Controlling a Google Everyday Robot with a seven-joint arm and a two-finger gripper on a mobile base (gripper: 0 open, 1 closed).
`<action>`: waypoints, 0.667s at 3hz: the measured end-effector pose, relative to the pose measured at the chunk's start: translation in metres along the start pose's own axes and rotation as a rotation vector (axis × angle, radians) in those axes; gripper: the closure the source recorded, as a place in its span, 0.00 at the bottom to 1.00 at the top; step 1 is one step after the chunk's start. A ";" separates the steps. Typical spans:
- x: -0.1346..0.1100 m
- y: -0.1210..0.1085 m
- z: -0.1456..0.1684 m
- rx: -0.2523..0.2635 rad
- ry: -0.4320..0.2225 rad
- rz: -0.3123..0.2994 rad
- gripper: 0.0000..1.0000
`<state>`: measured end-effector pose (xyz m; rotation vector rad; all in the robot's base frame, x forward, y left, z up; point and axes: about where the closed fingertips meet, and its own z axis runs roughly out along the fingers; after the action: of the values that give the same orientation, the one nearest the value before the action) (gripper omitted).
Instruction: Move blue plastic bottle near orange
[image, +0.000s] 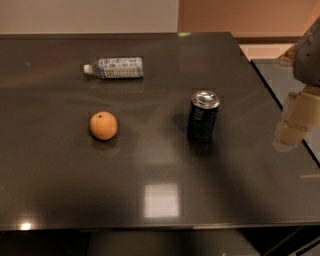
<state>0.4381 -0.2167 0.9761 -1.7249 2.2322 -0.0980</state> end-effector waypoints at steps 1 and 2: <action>0.000 0.000 0.000 0.000 0.000 0.000 0.00; -0.003 -0.002 0.000 0.004 -0.005 -0.009 0.00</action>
Offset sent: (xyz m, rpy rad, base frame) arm 0.0081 0.0075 -0.0009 0.0028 0.0007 0.0335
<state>0.4406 -0.2141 0.9775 -1.7314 2.2191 -0.1005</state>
